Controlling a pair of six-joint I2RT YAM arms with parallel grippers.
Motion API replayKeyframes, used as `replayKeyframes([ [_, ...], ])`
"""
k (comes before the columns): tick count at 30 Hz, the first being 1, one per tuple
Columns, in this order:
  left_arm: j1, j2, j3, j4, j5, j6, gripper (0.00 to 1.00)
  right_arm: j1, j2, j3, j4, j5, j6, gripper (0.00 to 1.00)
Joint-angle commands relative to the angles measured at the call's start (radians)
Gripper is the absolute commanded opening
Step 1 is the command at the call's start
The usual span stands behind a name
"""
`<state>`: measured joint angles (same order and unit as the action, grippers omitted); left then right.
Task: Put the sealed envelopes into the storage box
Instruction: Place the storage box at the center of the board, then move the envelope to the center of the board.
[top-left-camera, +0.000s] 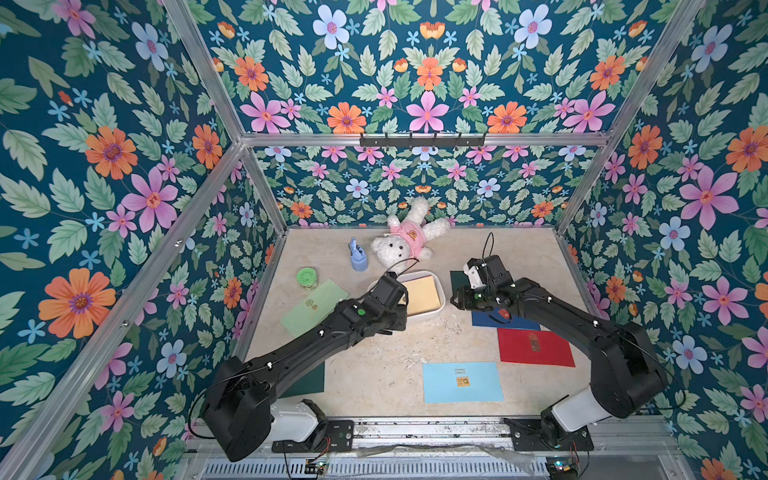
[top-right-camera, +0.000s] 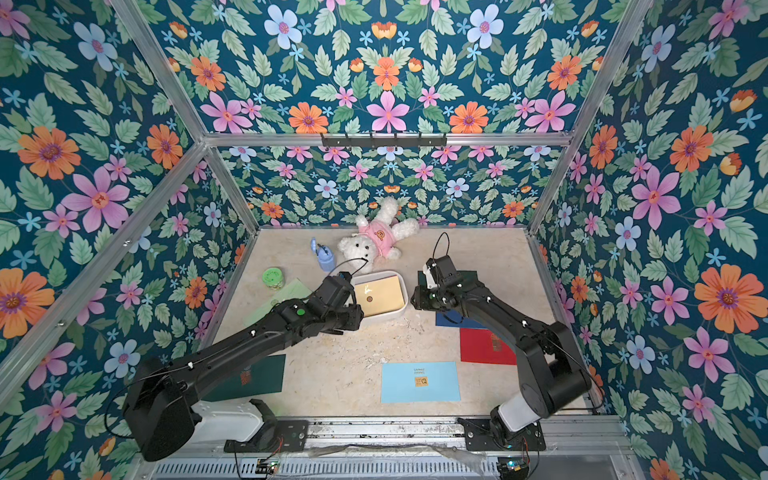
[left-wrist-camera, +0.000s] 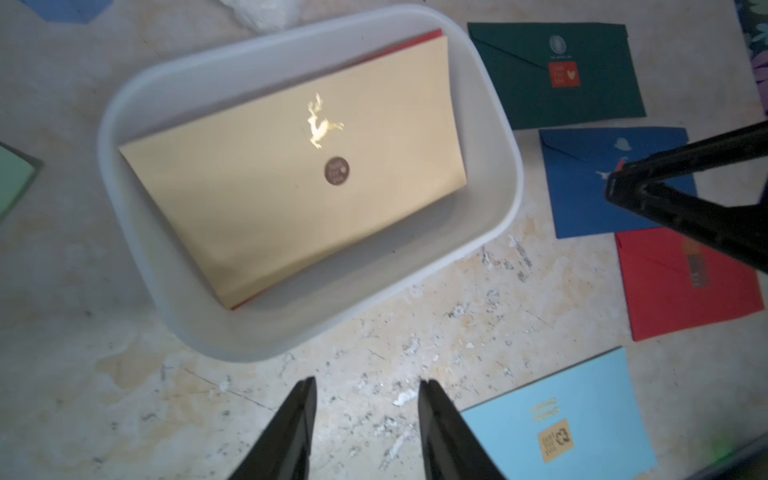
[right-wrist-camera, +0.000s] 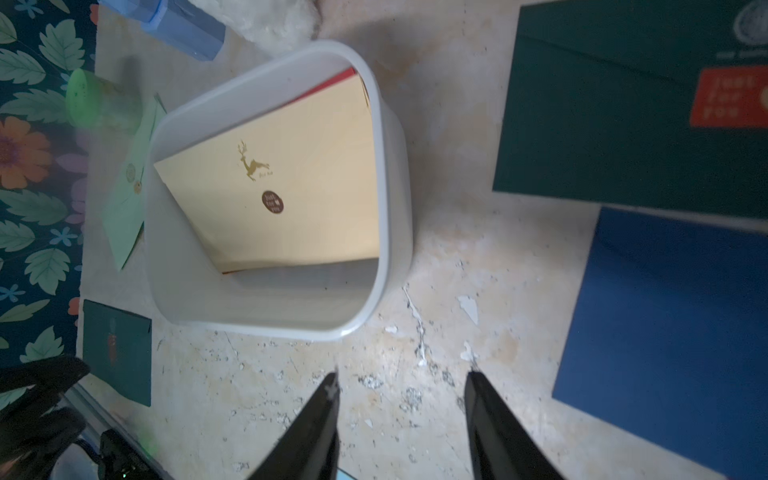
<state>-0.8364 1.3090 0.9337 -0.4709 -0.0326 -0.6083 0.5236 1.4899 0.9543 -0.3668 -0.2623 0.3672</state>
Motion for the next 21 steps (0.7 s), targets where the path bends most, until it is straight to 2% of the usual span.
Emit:
replayKeyframes([
  [1,-0.045,-0.011,-0.061,0.072,-0.045,-0.168,0.48,0.049,-0.059,-0.12,-0.014,-0.033,0.066,0.5],
  [6,-0.074,0.021,-0.117,0.105,-0.032,-0.235,0.48,0.174,-0.115,-0.277,0.047,-0.014,0.171,0.5],
  [10,-0.081,0.034,-0.167,0.141,-0.029,-0.274,0.49,0.268,-0.12,-0.314,0.07,0.035,0.248,0.5],
  [21,-0.081,0.071,-0.196,0.132,-0.046,-0.303,0.49,0.368,-0.099,-0.365,0.136,0.048,0.351,0.48],
])
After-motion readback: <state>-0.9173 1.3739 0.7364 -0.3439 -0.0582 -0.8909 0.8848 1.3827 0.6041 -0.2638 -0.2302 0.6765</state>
